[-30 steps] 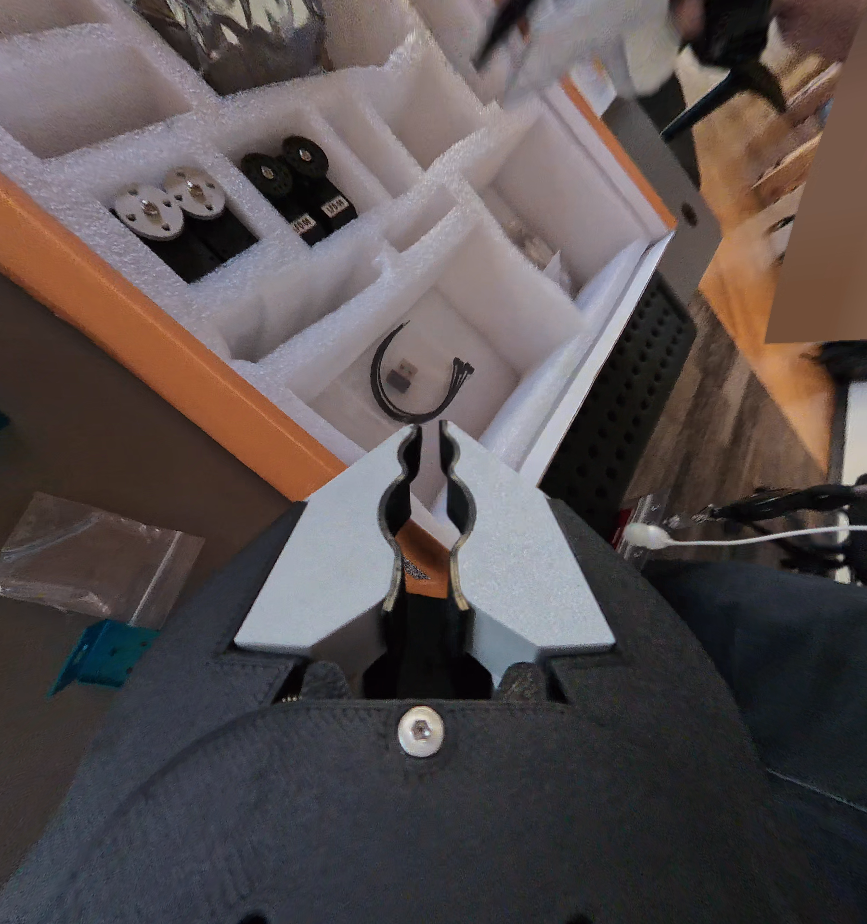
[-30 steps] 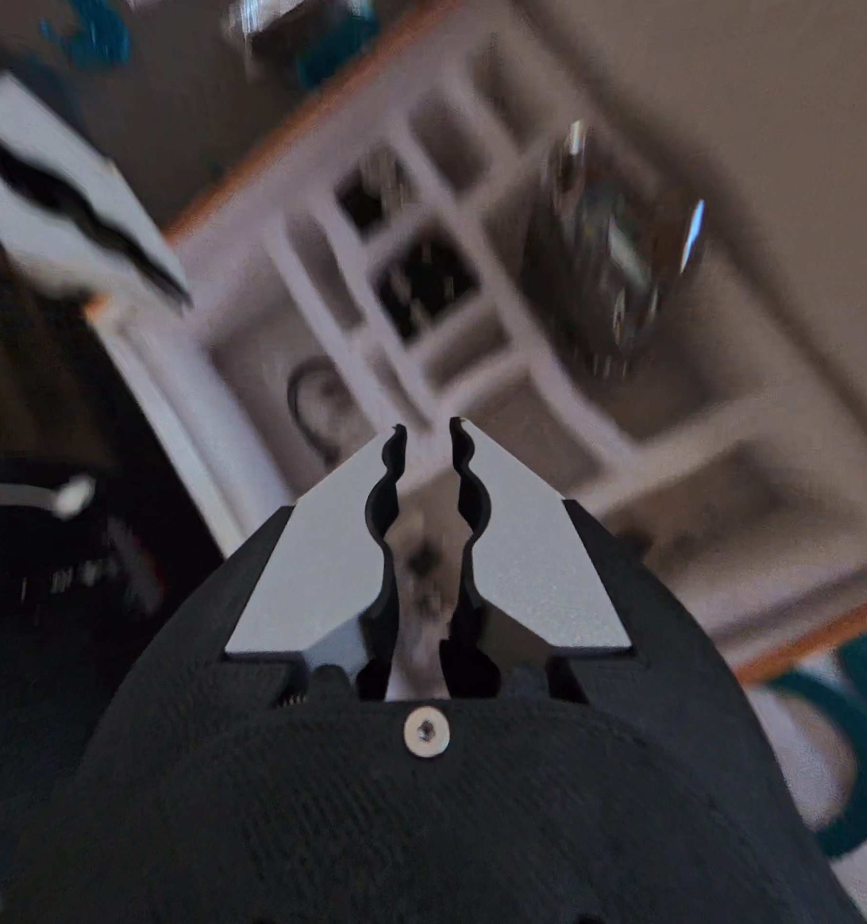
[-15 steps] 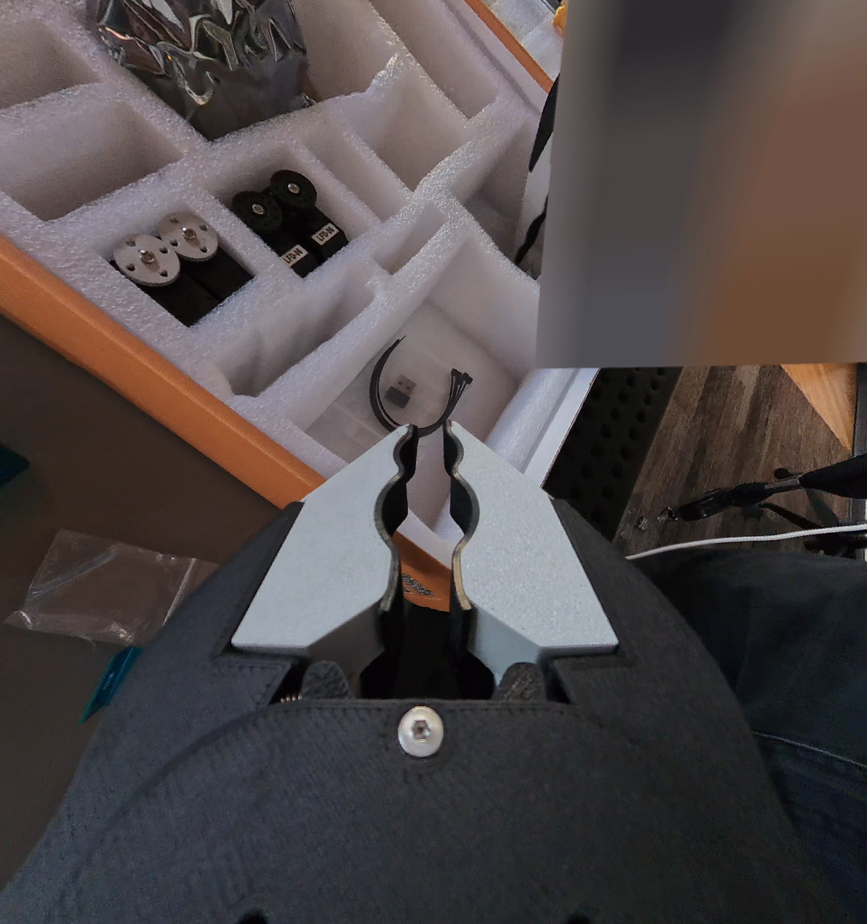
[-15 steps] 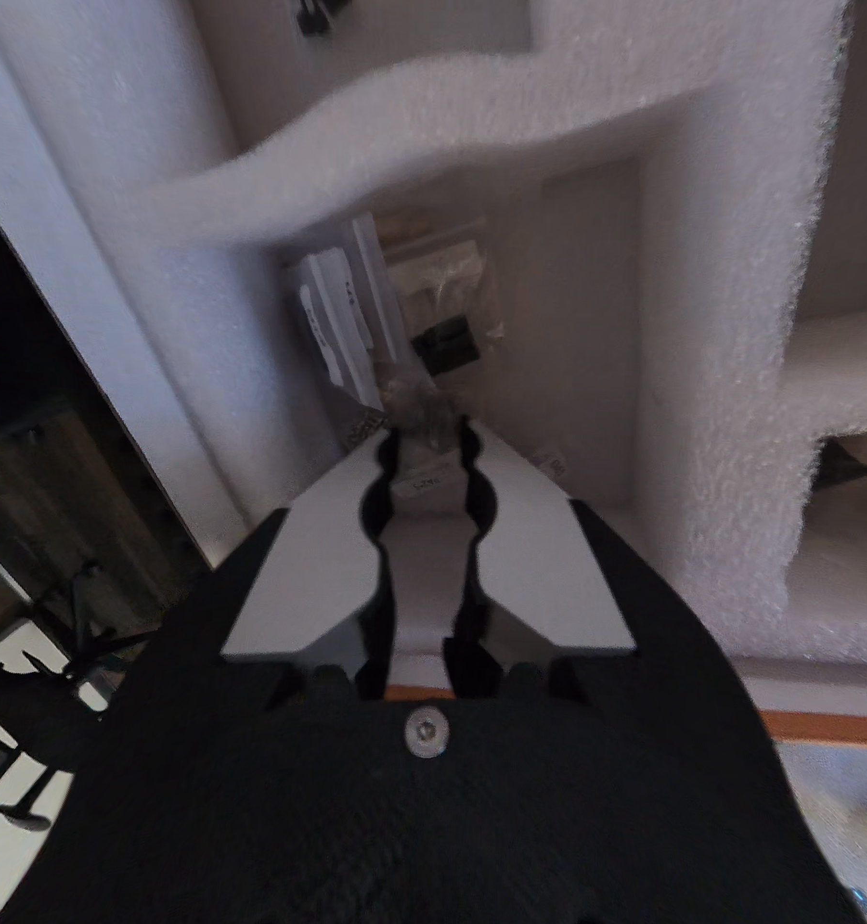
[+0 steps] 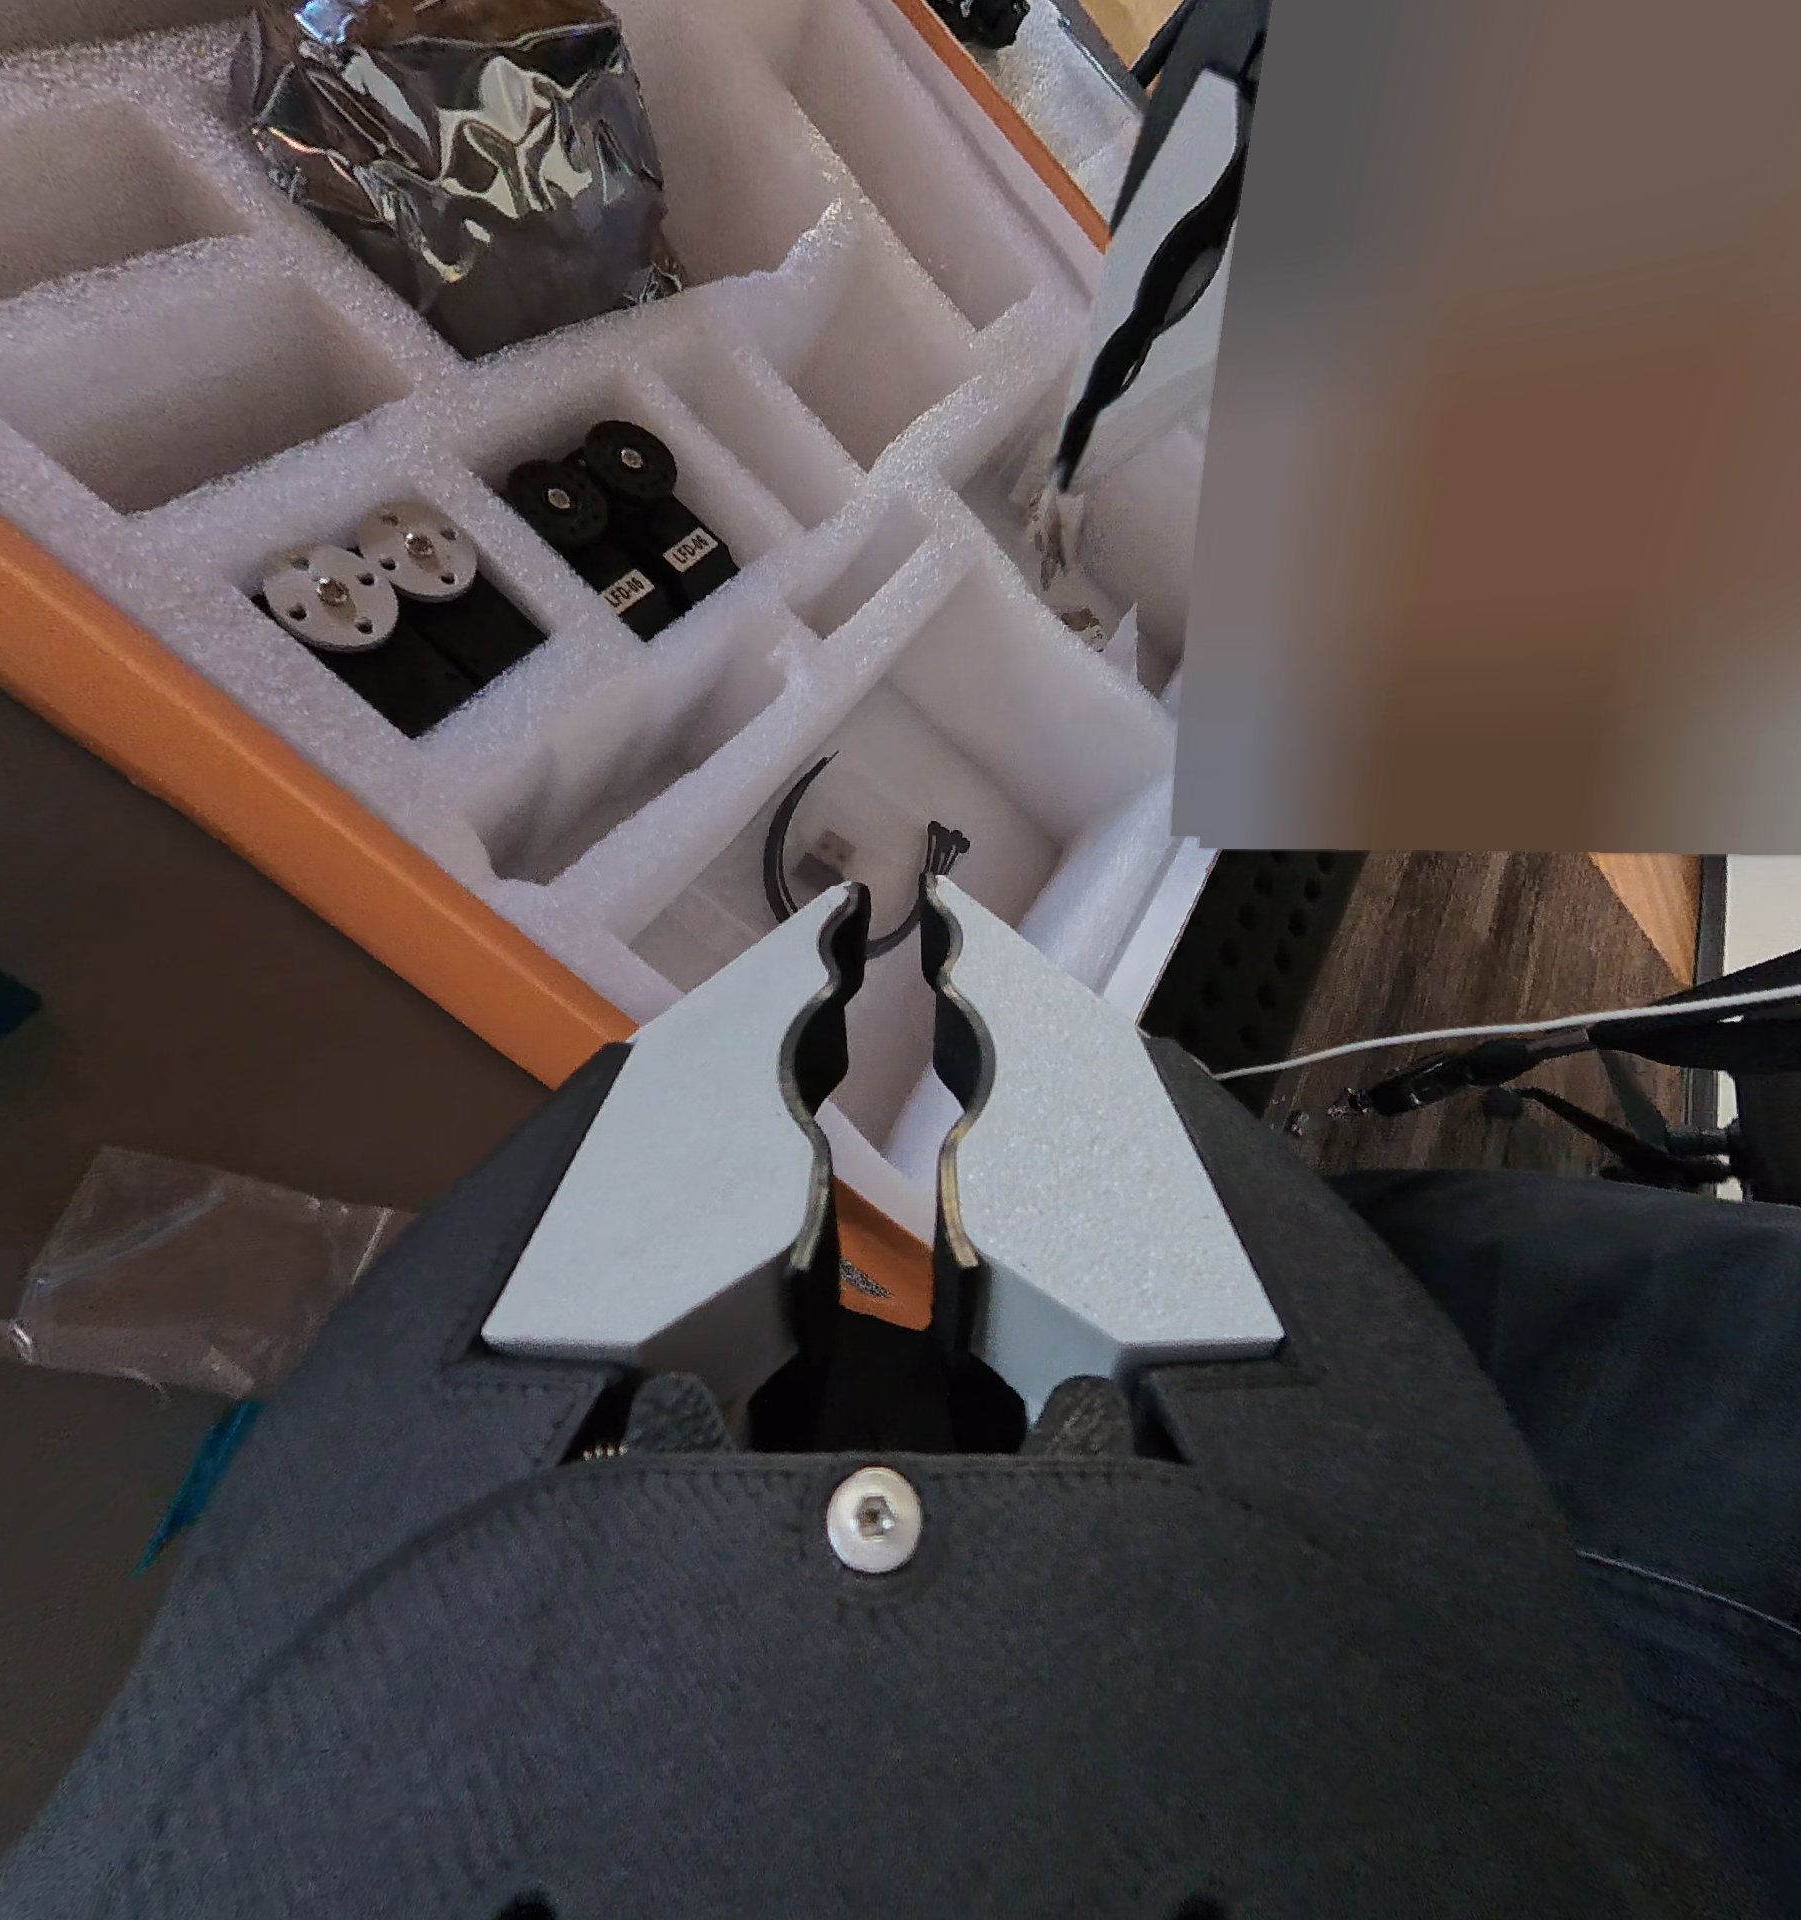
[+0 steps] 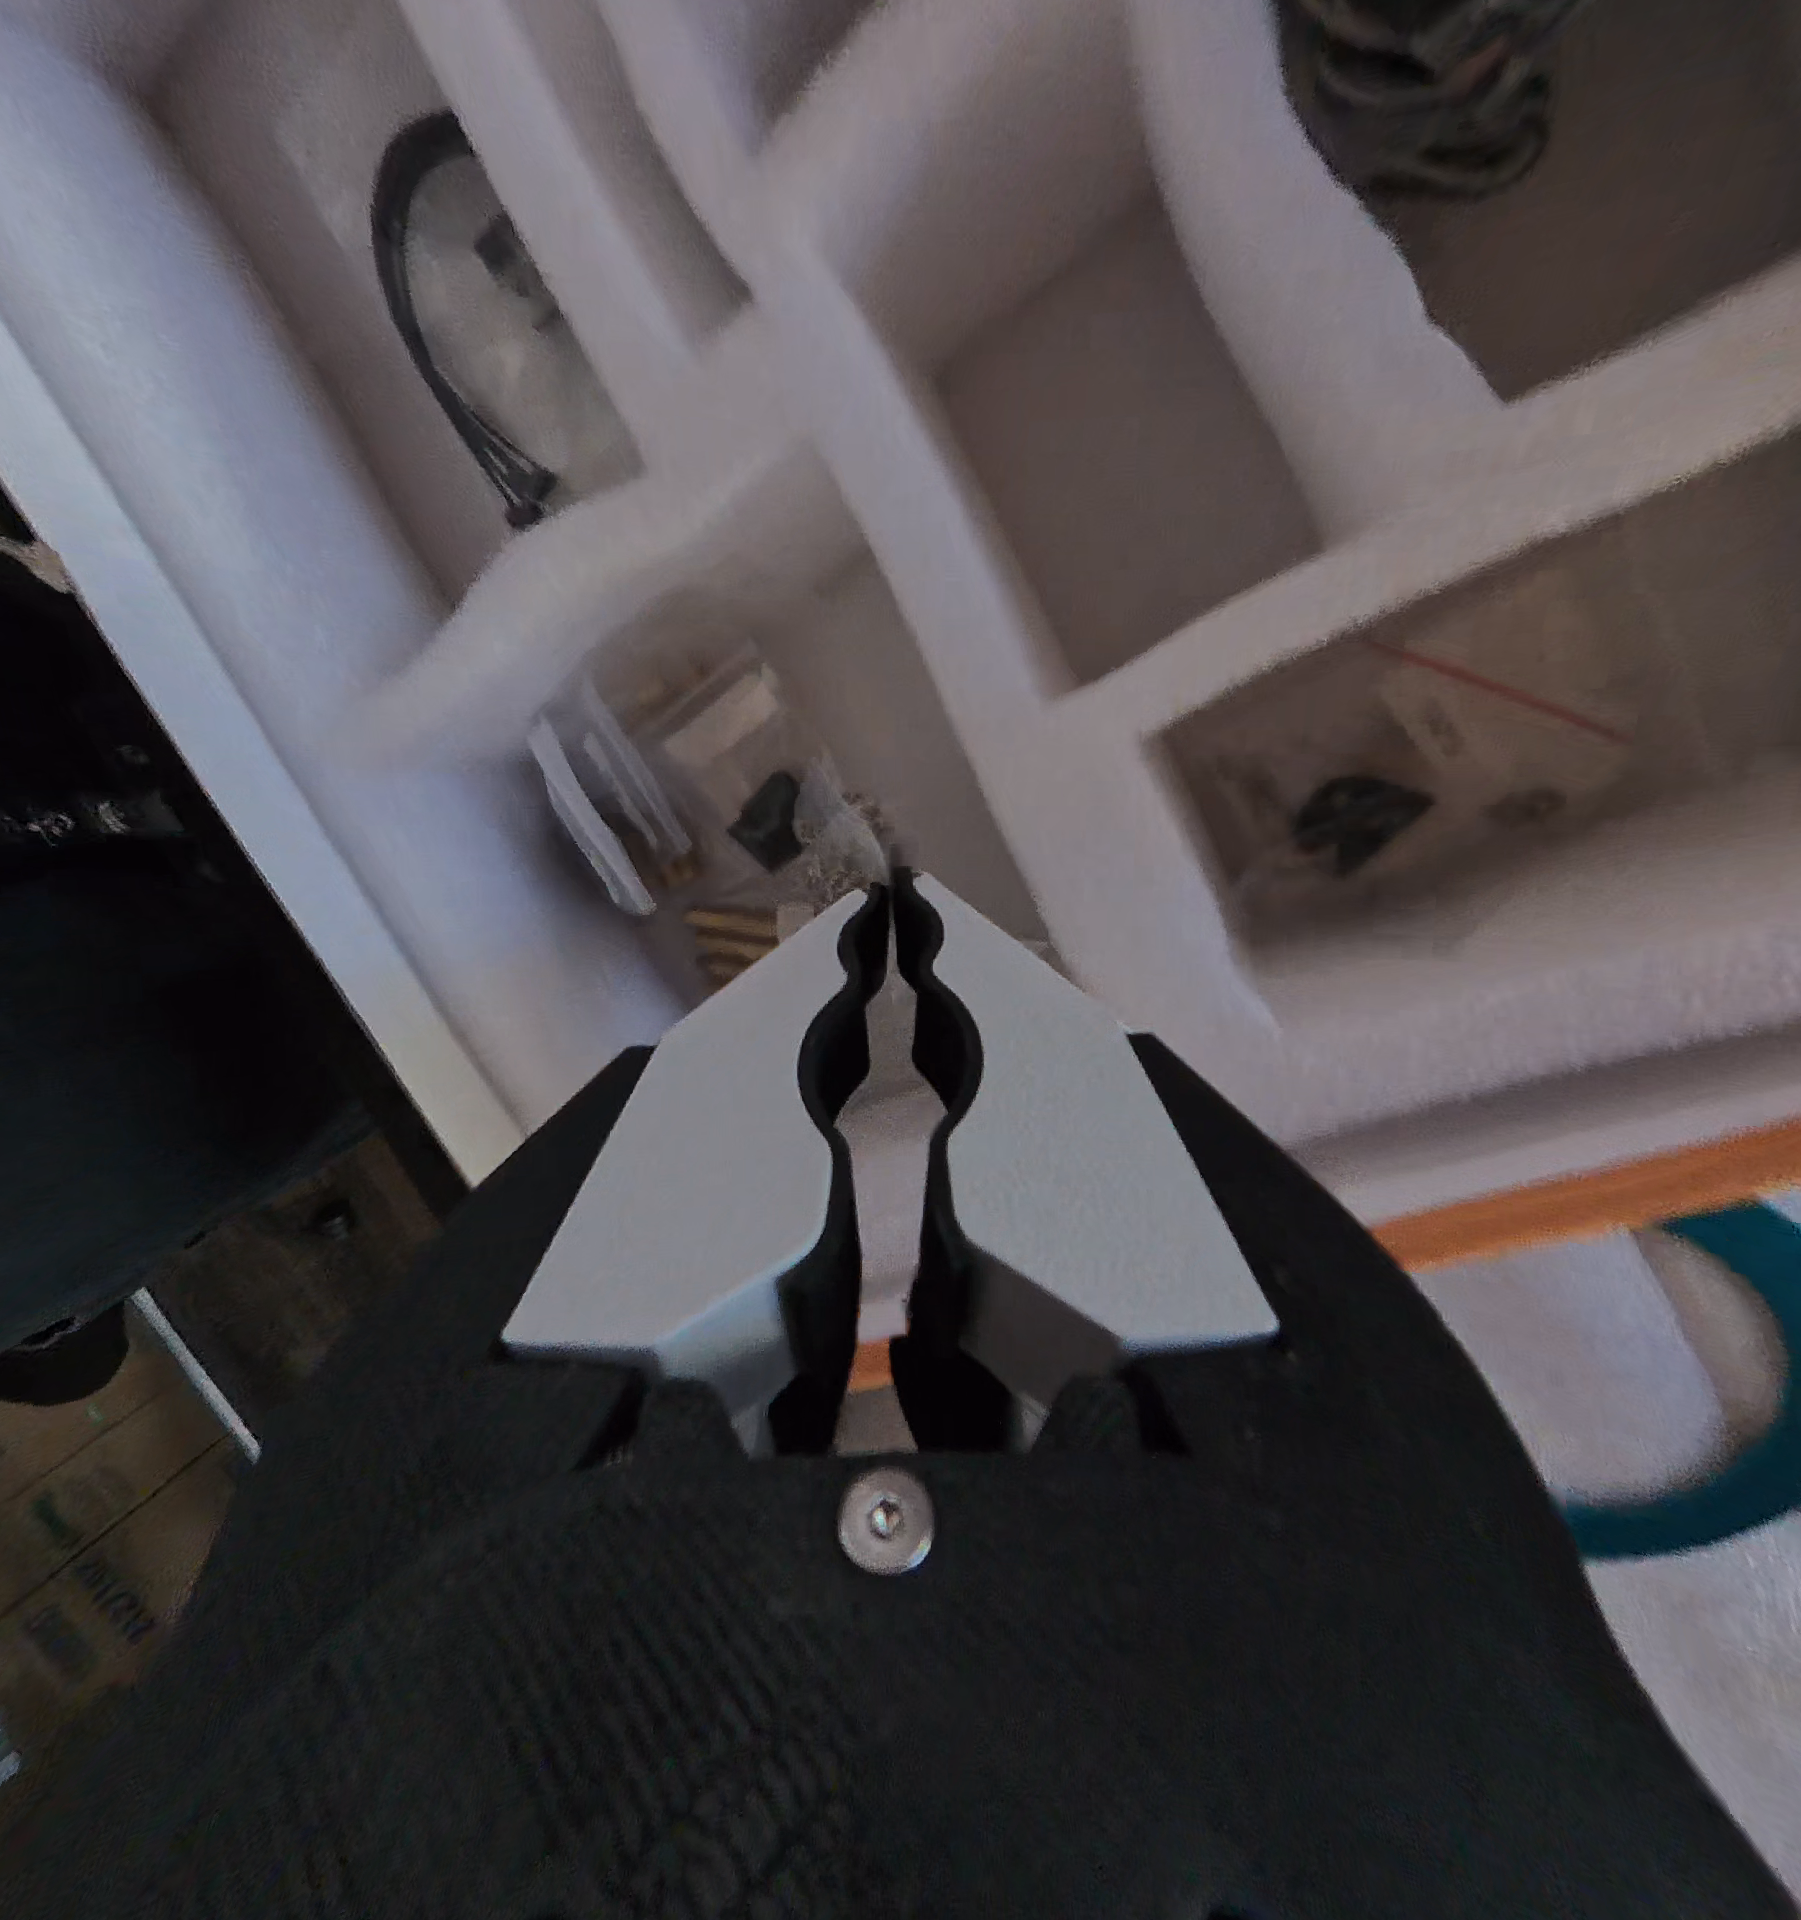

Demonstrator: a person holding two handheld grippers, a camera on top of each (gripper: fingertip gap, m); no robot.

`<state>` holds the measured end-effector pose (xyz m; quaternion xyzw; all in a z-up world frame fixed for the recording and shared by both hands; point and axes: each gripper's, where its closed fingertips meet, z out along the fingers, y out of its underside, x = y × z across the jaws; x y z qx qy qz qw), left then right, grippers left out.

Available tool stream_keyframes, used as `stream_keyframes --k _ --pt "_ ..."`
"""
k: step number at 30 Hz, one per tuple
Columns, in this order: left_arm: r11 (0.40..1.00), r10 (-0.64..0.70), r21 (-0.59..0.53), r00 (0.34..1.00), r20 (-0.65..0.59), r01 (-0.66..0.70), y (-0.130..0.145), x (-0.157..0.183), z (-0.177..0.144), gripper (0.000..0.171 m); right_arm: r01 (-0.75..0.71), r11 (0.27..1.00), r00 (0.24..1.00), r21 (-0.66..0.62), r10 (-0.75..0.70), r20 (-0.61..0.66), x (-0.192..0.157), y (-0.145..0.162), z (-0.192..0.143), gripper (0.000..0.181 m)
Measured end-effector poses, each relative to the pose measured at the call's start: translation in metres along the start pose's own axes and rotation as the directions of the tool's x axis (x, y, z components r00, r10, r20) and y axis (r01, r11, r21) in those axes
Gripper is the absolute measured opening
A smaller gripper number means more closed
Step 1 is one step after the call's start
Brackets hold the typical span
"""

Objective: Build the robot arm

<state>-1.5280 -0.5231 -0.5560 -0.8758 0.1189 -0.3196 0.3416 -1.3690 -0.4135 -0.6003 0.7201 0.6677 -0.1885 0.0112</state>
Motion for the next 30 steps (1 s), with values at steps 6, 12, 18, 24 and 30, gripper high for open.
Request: stream_keyframes --k 6,12,18,24,30 --pt "1.0 0.019 -0.023 1.0 -0.015 -0.019 -0.002 0.005 0.007 0.009 0.067 0.993 0.997 0.093 -0.07 0.028 -0.004 -0.021 0.014 0.002" --pt "1.0 0.027 -0.015 1.0 -0.005 -0.027 -0.003 0.006 0.006 0.01 -0.036 0.98 0.999 0.196 0.041 -0.022 0.003 -0.013 -0.019 0.022" --pt "1.0 0.024 0.015 1.0 0.011 -0.024 -0.009 0.006 -0.006 0.011 -0.054 0.963 0.998 0.263 0.042 0.053 -0.036 0.0 -0.031 0.032" --pt "0.999 0.036 0.02 0.999 0.032 -0.036 -0.009 0.006 -0.015 0.011 0.077 0.993 0.973 0.086 -0.094 0.212 -0.063 -0.001 0.025 0.042" --pt "0.999 0.033 0.021 0.998 0.055 -0.034 0.0 0.005 -0.024 0.01 -0.065 0.995 0.953 0.071 0.041 0.3 -0.057 0.006 0.006 0.0"
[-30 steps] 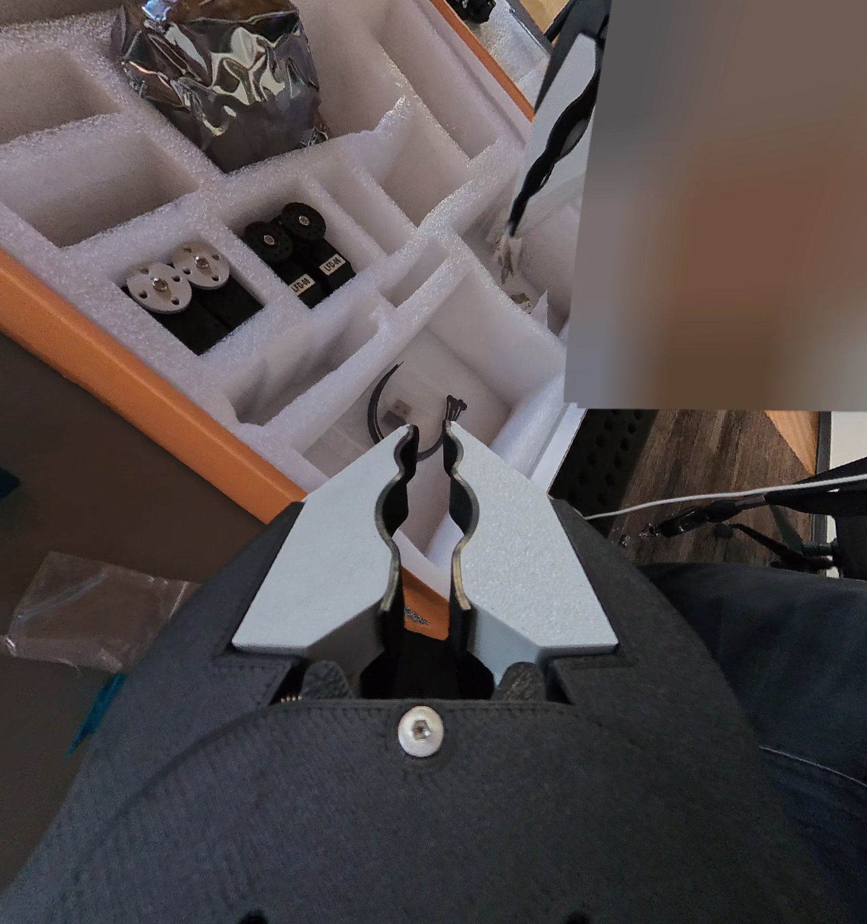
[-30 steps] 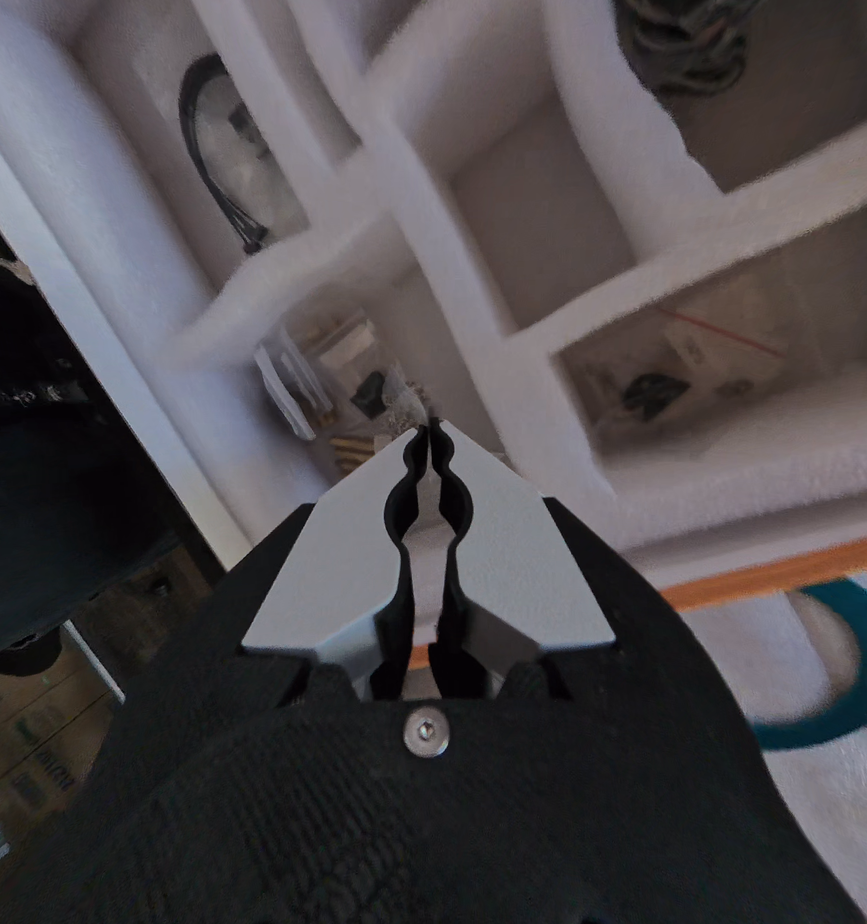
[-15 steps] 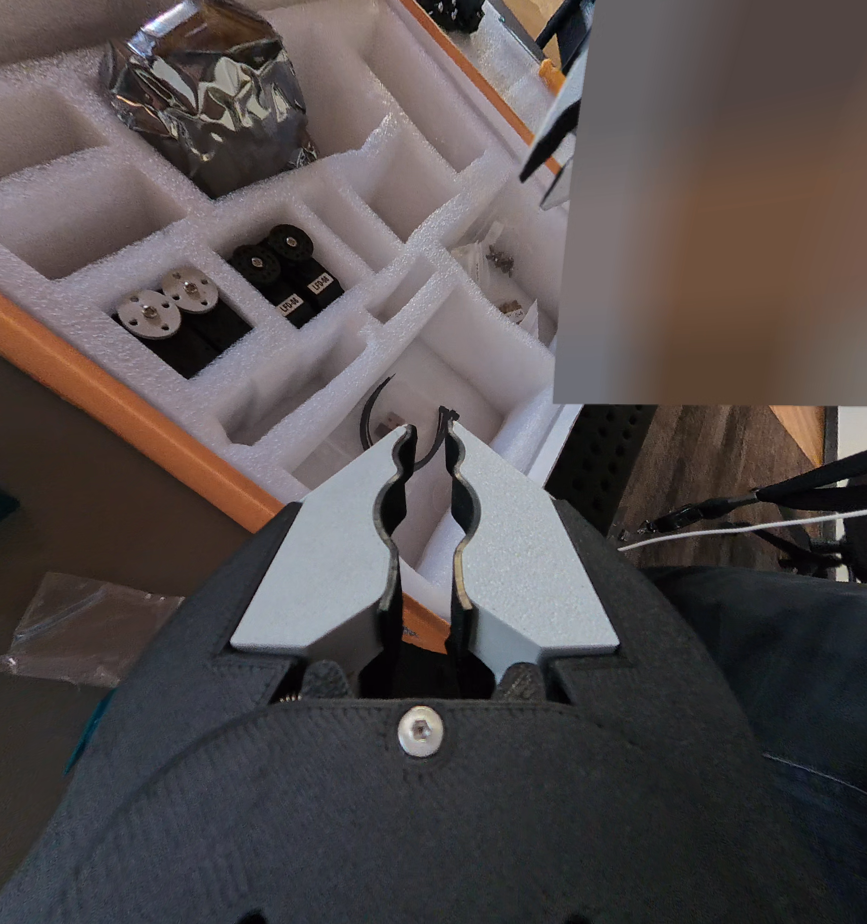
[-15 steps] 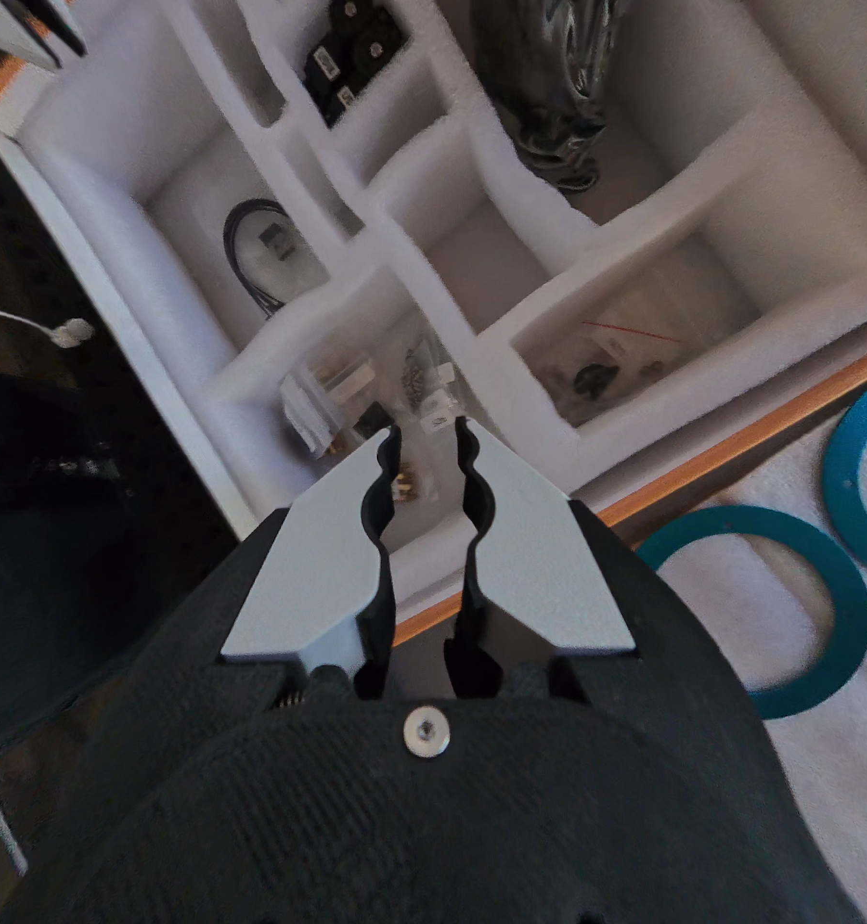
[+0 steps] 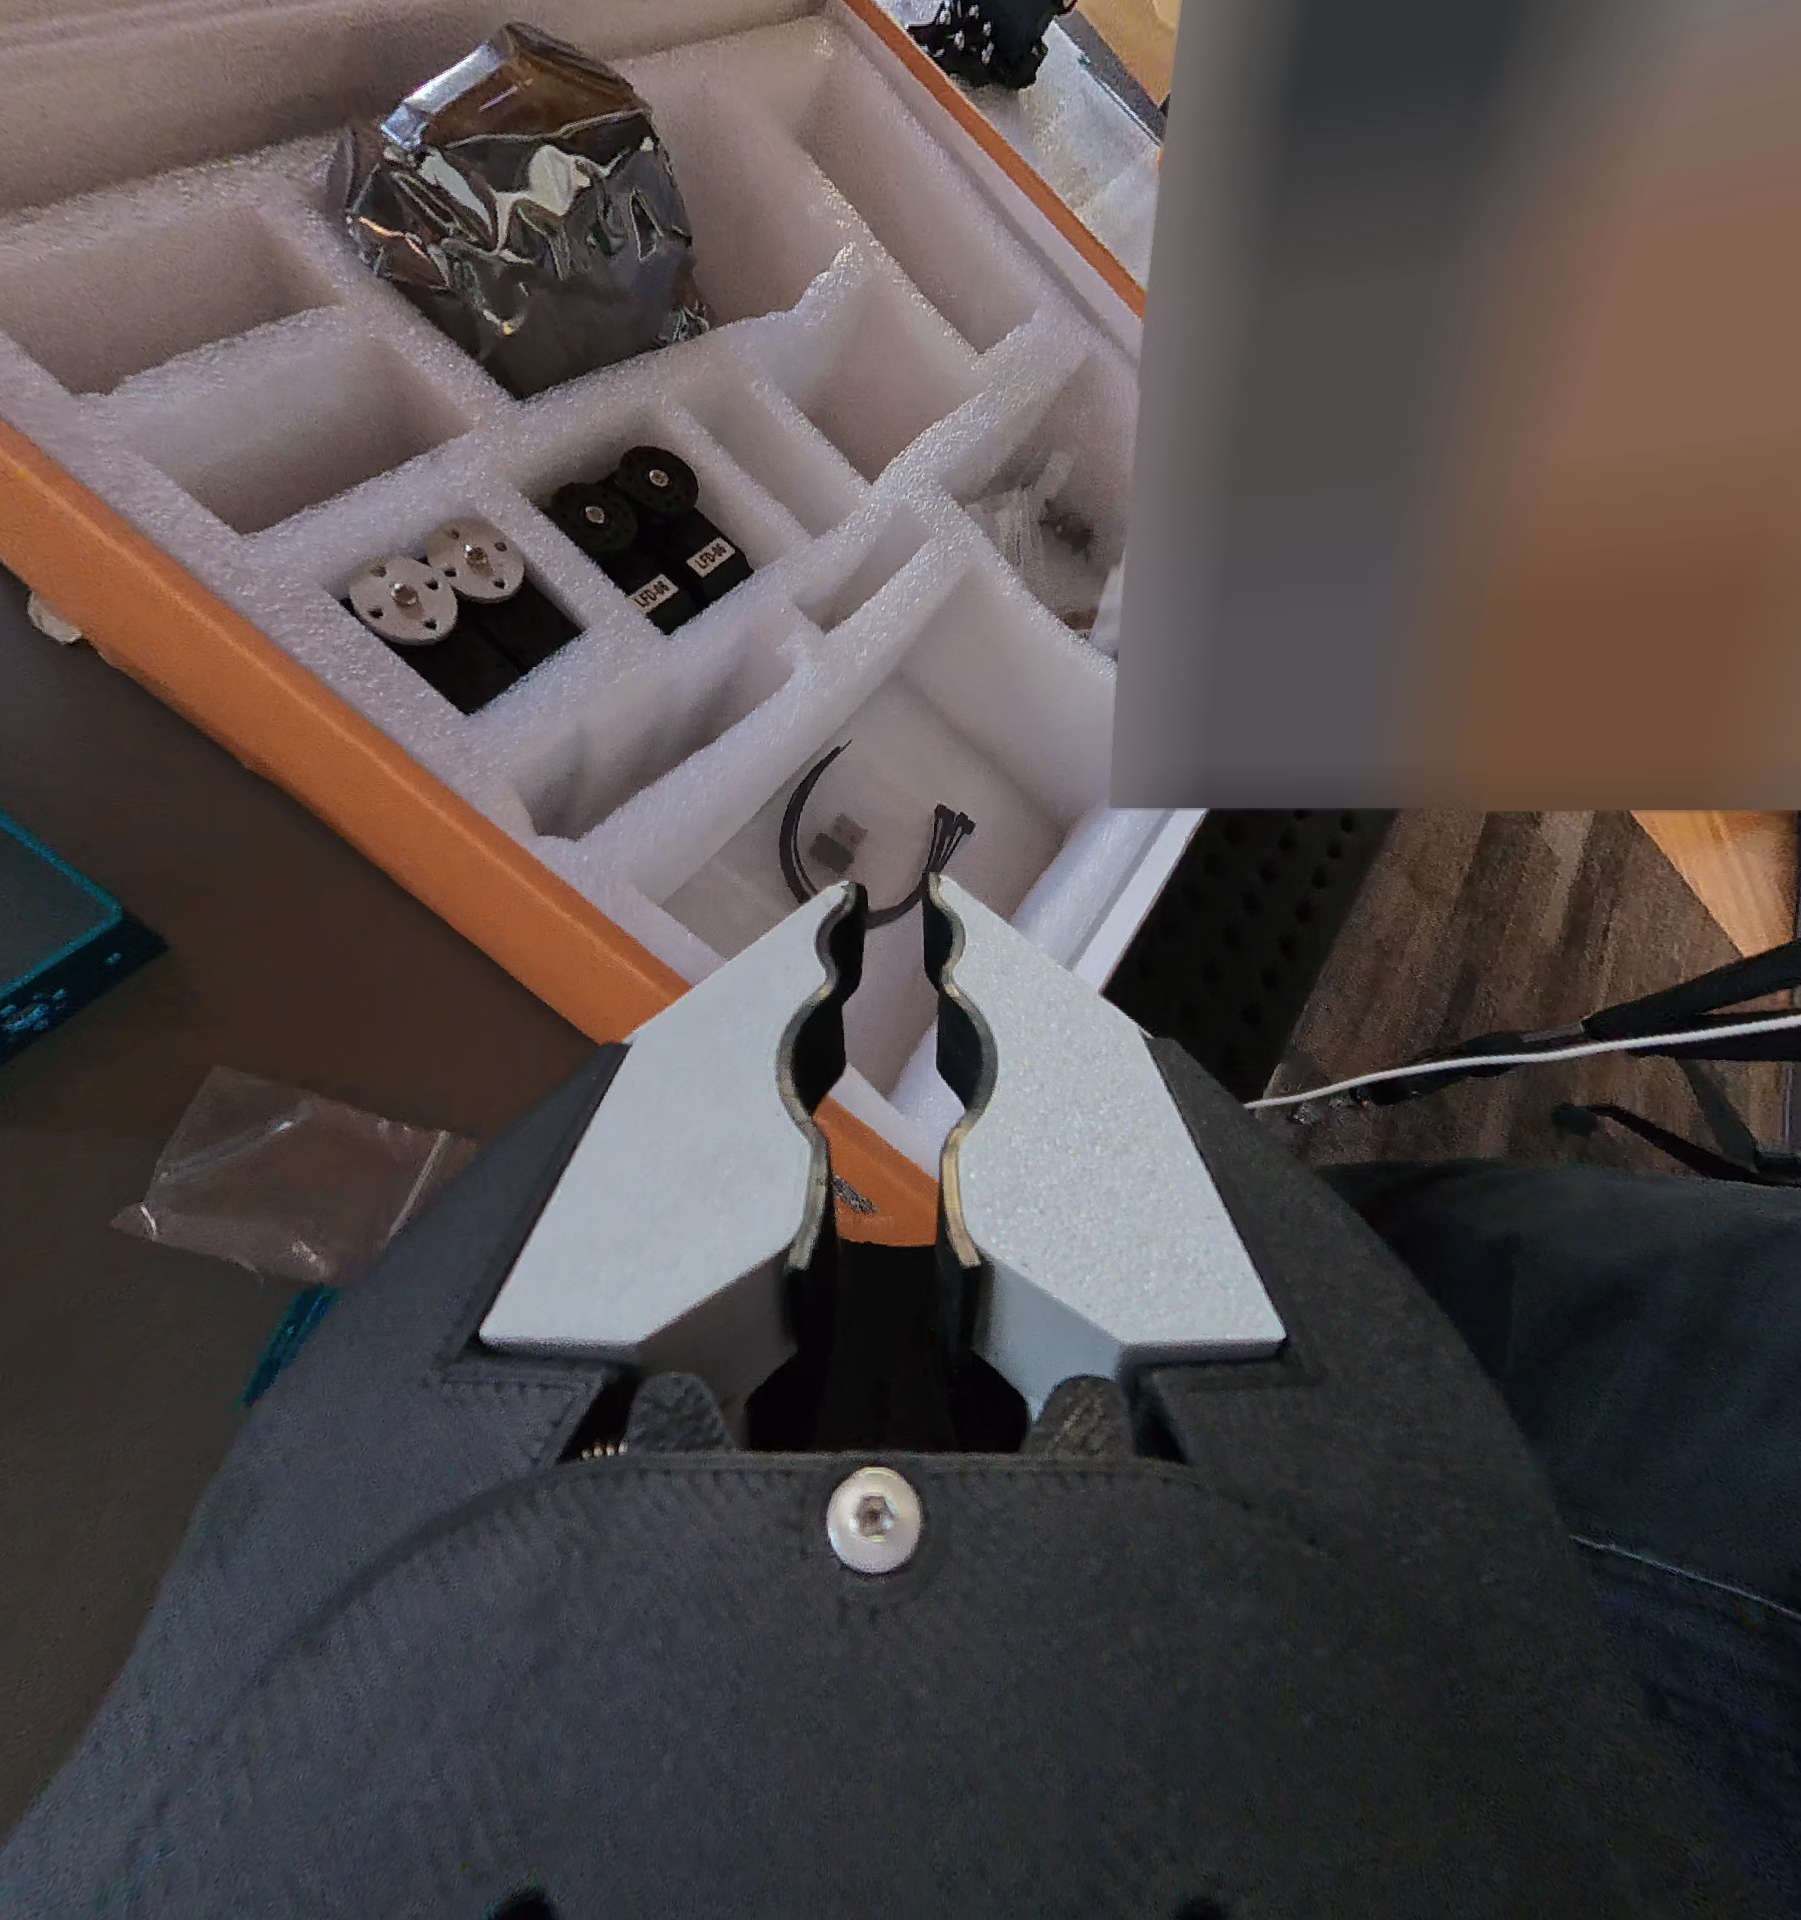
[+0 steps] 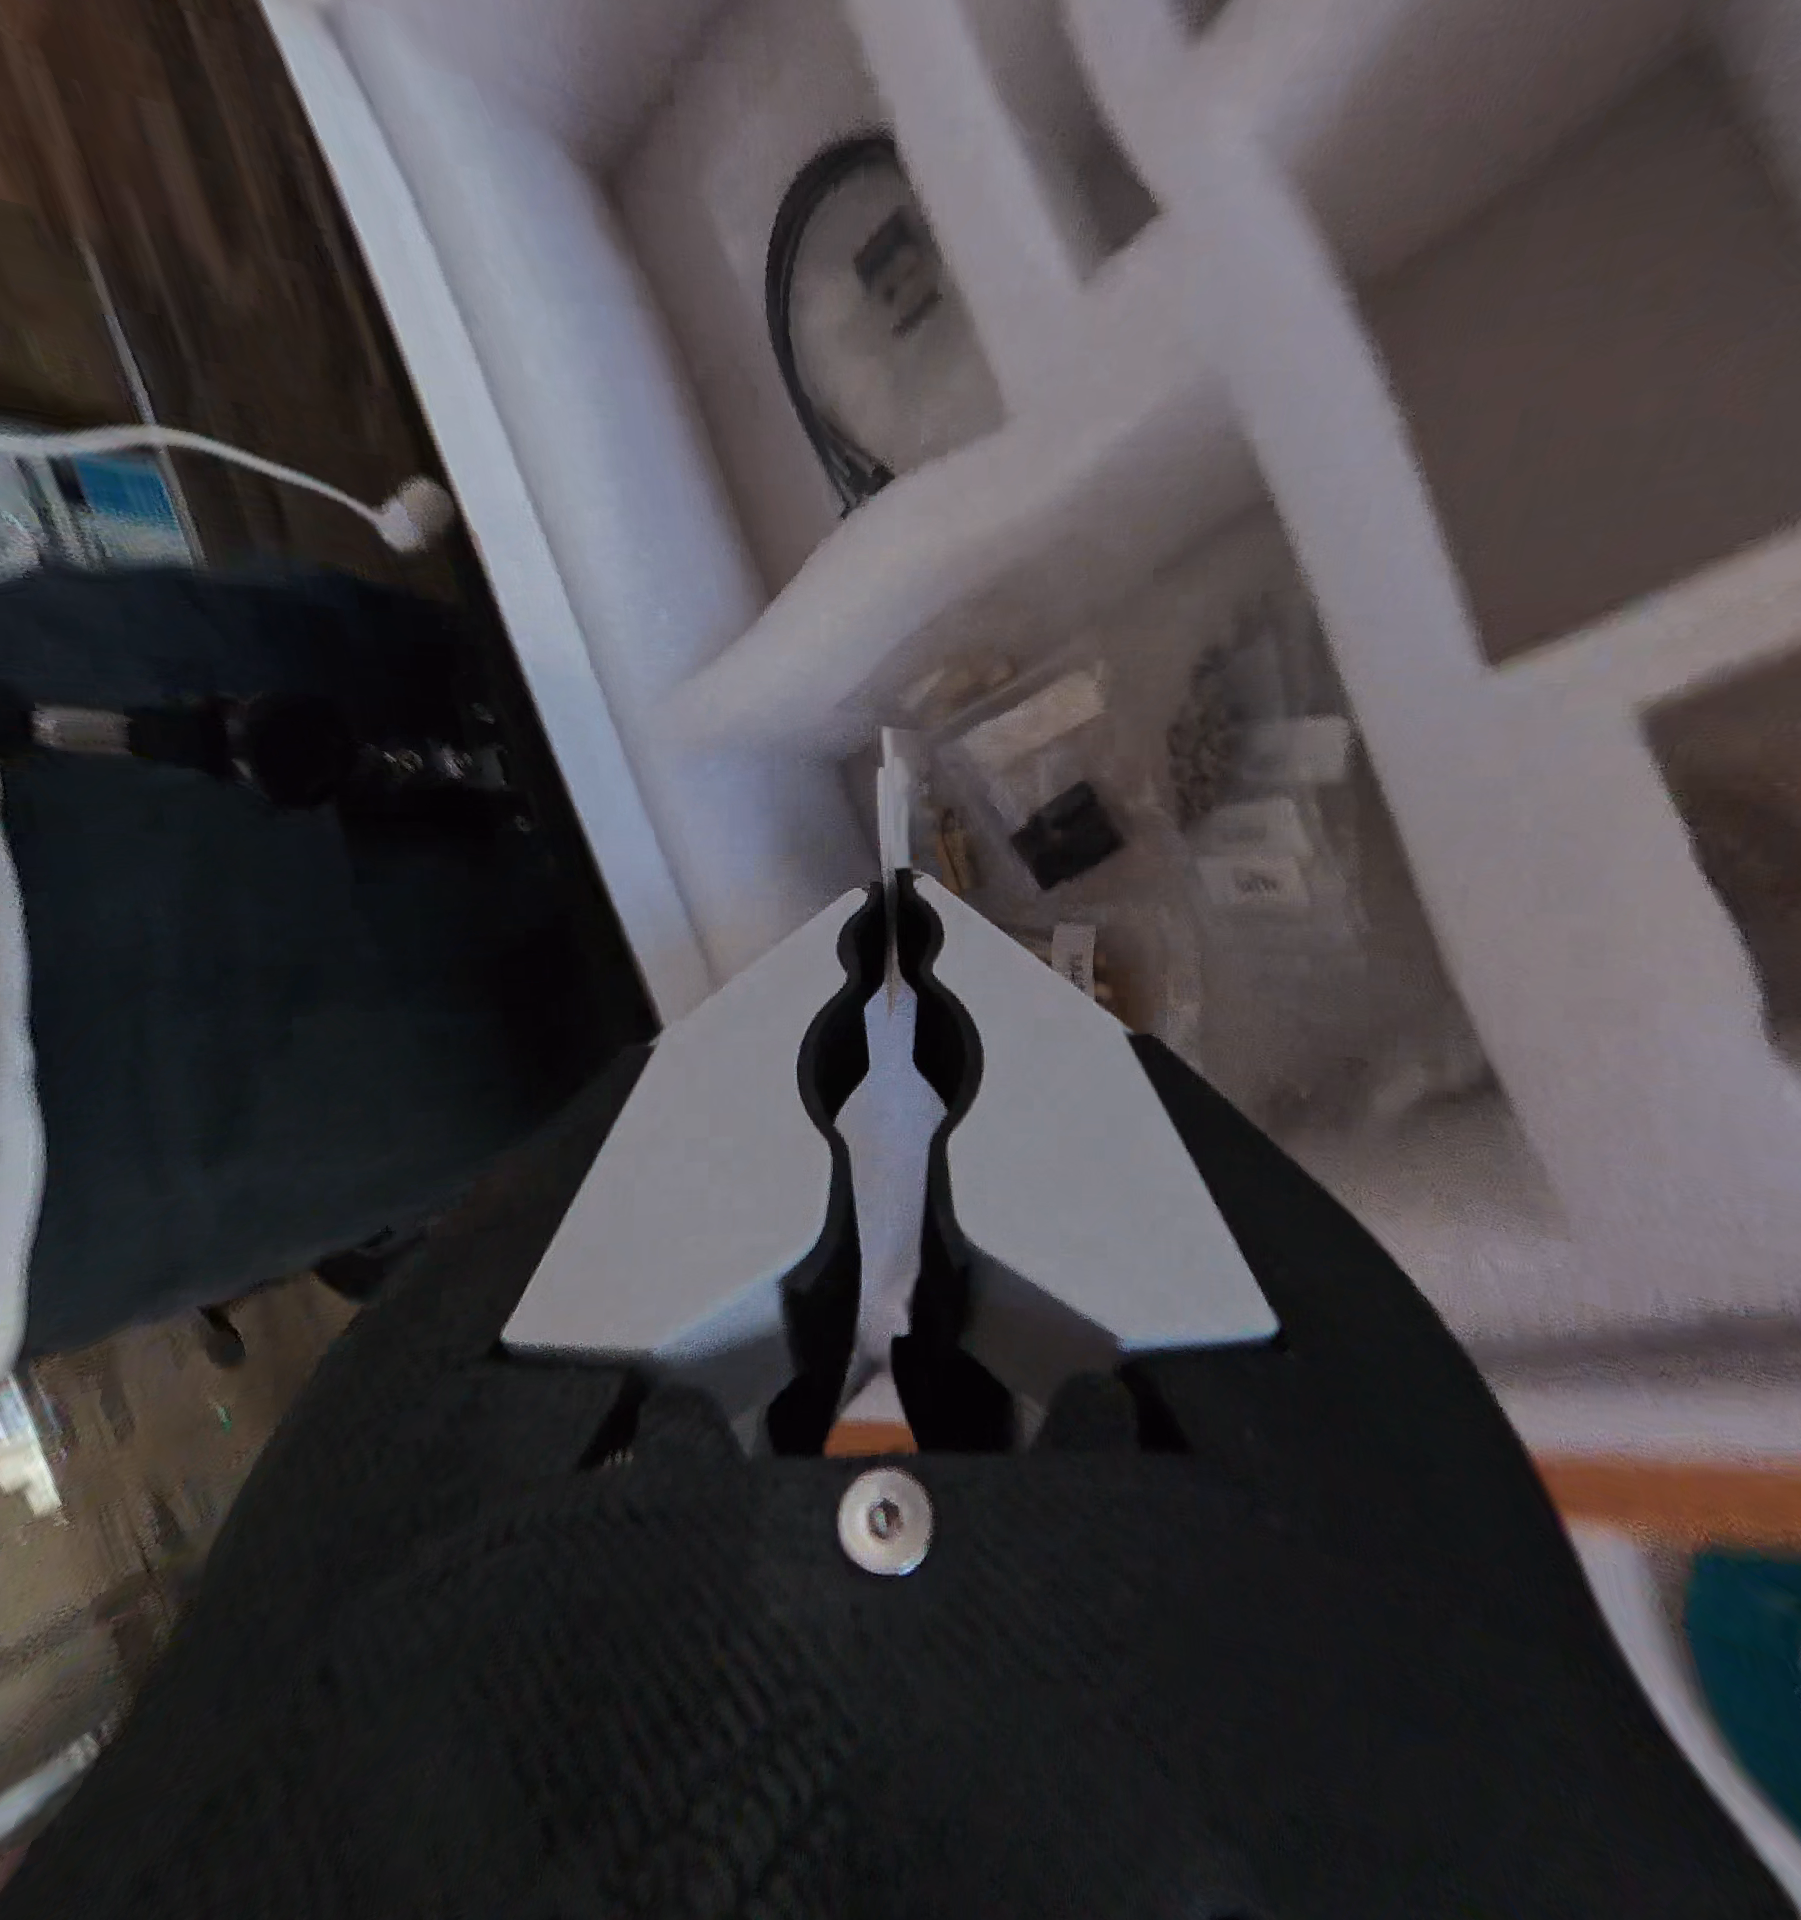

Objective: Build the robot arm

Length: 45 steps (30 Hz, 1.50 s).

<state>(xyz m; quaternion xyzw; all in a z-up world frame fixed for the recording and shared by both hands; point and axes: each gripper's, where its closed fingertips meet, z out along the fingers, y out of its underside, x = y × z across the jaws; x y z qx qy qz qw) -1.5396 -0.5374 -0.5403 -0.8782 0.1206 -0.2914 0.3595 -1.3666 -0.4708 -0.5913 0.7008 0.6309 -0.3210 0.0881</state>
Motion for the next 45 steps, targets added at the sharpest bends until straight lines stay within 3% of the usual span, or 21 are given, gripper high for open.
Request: stream_keyframes --k 3,5,7,10,13,15,18,21,25,27,30,32,35,38,40,42,45 --pt "1.0 -0.02 -0.002 1.0 -0.003 0.02 0.006 0.0 -0.001 0.01 -0.127 0.989 0.992 0.075 0.128 -0.009 0.007 0.007 -0.023 0.0" --pt "1.0 -0.029 -0.005 1.0 -0.004 0.029 0.008 0.0 0.0 0.01 -0.137 0.987 0.99 0.088 0.14 -0.021 0.008 0.01 -0.028 0.0" --pt "1.0 -0.027 -0.004 1.0 -0.008 0.027 0.006 0.002 0.002 0.01 -0.121 0.993 0.991 -0.005 0.12 -0.052 0.005 0.021 -0.023 0.0" --pt "1.0 -0.008 -0.021 1.0 -0.015 0.008 0.004 0.005 0.006 0.01 -0.083 0.989 0.967 -0.124 0.05 -0.249 0.03 0.034 -0.019 0.001" --pt "0.999 0.012 -0.042 1.0 -0.017 -0.013 0.004 0.008 0.01 0.01 -0.038 0.998 0.948 -0.053 0.019 -0.319 0.036 0.012 -0.02 0.028" --pt "0.999 0.017 -0.047 1.0 -0.023 -0.018 0.002 0.01 0.014 0.01 0.04 0.999 0.933 -0.024 -0.046 -0.357 0.033 -0.003 -0.022 0.027" --pt "0.999 0.02 -0.048 0.999 -0.037 -0.022 0.001 0.014 0.021 0.01 0.147 0.989 0.954 0.013 -0.138 -0.266 0.011 -0.022 0.002 0.025" --pt "0.999 0.021 -0.047 0.999 -0.046 -0.023 -0.002 0.018 0.027 0.01 0.153 0.986 0.959 -0.059 -0.163 -0.231 0.016 -0.013 0.036 0.024" --pt "0.998 0.032 -0.046 0.999 -0.034 -0.034 -0.006 0.018 0.028 0.01 0.1 0.983 0.918 -0.155 -0.151 -0.366 0.037 -0.003 0.037 0.009" --pt "0.998 0.032 -0.045 0.999 -0.018 -0.032 -0.006 0.015 0.025 0.01 0.095 0.991 0.899 -0.094 -0.127 -0.419 0.031 -0.013 0.023 0.009" --pt "1.0 0.013 -0.016 1.0 0.02 -0.013 -0.006 0.008 0.015 0.01 0.118 0.984 0.886 0.13 -0.046 -0.461 0.017 -0.04 -0.002 0.01" --pt "1.0 -0.011 0.023 0.998 0.058 0.01 -0.006 0.001 0.005 0.01 0.172 0.927 0.88 0.335 0.008 -0.474 0.006 -0.062 -0.023 0.011" --pt "0.993 -0.041 0.115 0.989 0.139 0.024 -0.01 -0.011 -0.02 0.013 0.211 0.774 0.92 0.597 0.05 -0.39 -0.022 -0.093 -0.042 0.014" --pt "0.982 -0.085 0.185 0.969 0.231 0.042 0.0 -0.024 -0.051 0.019 0.112 0.787 0.971 0.607 0.043 -0.235 -0.039 -0.102 -0.018 0.037" --pt "0.975 -0.149 0.196 0.959 0.241 0.103 0.021 -0.024 -0.066 0.025 0.078 0.781 0.987 0.62 0.027 -0.158 -0.054 -0.115 -0.008 0.035" --pt "0.976 -0.183 0.164 0.948 0.259 0.143 0.049 -0.021 -0.078 0.028 0.132 0.718 0.981 0.683 0.003 -0.193 -0.063 -0.135 -0.015 0.021" --pt "0.982 -0.176 0.131 0.925 0.336 0.139 0.082 -0.023 -0.099 0.03 0.263 0.689 0.937 0.675 -0.014 -0.35 -0.06 -0.156 -0.016 0.03"
